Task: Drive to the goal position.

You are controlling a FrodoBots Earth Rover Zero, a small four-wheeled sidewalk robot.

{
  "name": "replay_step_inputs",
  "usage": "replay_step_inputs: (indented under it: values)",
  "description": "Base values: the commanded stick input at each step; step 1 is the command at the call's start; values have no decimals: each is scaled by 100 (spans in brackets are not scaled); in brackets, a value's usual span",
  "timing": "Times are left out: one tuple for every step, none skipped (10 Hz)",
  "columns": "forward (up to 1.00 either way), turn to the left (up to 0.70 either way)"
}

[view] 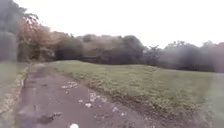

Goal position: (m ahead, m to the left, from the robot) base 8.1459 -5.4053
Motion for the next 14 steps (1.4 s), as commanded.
replay_step_inputs:
  values:
    - [100, -40]
    - [100, -40]
    - [100, -40]
    - [0, -100]
    - [0, -100]
    - [0, -100]
    - [0, -100]
    - [0, -100]
    - [0, -100]
    - [0, -100]
    - [0, -100]
    - [0, -100]
    - [0, -100]
    - [0, -100]
